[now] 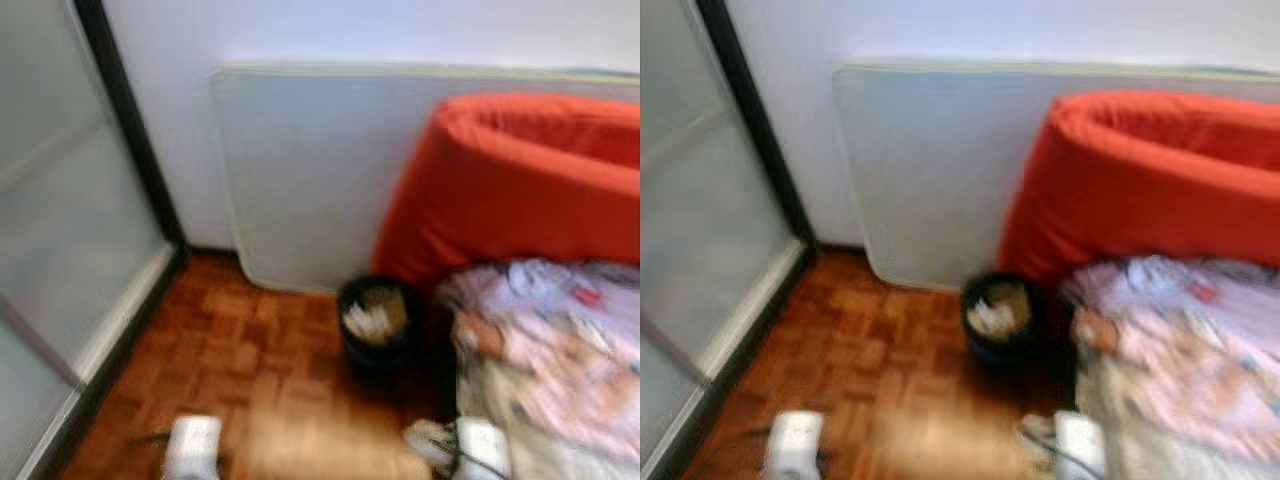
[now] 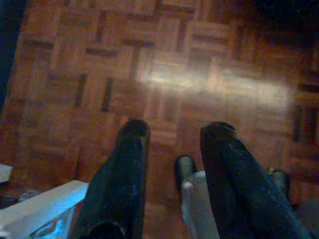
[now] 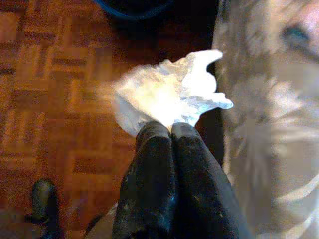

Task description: Clean up the room

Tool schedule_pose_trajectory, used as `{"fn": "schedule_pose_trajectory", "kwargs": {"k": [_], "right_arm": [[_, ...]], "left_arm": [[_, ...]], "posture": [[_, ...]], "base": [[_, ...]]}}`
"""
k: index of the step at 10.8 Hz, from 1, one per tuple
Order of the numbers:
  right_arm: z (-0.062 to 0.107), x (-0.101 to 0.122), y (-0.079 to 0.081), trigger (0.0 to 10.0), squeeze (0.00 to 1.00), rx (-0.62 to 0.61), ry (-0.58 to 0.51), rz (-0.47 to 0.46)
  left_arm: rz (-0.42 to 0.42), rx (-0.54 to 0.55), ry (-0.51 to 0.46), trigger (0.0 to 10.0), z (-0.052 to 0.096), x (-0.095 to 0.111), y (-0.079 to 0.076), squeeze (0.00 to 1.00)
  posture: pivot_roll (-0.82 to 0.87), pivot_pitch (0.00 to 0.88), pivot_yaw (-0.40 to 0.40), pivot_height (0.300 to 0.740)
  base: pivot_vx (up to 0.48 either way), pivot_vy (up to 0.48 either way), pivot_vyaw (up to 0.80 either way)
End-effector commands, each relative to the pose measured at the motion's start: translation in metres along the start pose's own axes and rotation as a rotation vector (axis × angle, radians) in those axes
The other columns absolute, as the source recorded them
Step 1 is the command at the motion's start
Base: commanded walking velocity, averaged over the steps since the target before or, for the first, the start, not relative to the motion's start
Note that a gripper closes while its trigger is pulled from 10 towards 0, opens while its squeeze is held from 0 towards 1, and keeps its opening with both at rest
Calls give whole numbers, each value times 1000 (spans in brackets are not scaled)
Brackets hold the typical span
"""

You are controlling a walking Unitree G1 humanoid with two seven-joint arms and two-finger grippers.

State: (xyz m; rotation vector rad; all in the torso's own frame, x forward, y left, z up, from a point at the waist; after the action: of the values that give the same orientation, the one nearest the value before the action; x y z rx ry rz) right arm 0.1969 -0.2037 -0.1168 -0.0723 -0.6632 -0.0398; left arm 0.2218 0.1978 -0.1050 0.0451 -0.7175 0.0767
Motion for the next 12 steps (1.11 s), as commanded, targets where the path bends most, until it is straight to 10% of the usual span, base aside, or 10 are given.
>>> {"fn": "schedule_pose_trajectory", "kwargs": {"k": [1,12], "right_arm": [[-3,14,13,10000,0,24,-38,-10],[-3,13,12,10000,0,14,-30,32]], "left_arm": [[-13,32,4,10000,1,0,15,0],[2,36,-4,10000,0,4,15,0]], "posture": [[91,0,-17,740],[96,0,-19,740]], "base": [[368,0,0],[282,0,41]]}}
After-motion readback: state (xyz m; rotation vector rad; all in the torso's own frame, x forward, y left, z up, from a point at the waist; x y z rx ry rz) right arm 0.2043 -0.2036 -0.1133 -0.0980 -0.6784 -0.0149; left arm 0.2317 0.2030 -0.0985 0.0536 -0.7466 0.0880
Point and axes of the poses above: a point about 5 cm out from each wrist's last joint towards the gripper, its own z axis pointing back from the gripper into the wrist, its own x axis along the axis of the wrist's last joint, y = z × x, the point moved 4 cm from there along -z, pointing out of the wrist towards the gripper, and after that the axes turned 5 degrees about z, right-handed, at the moved point
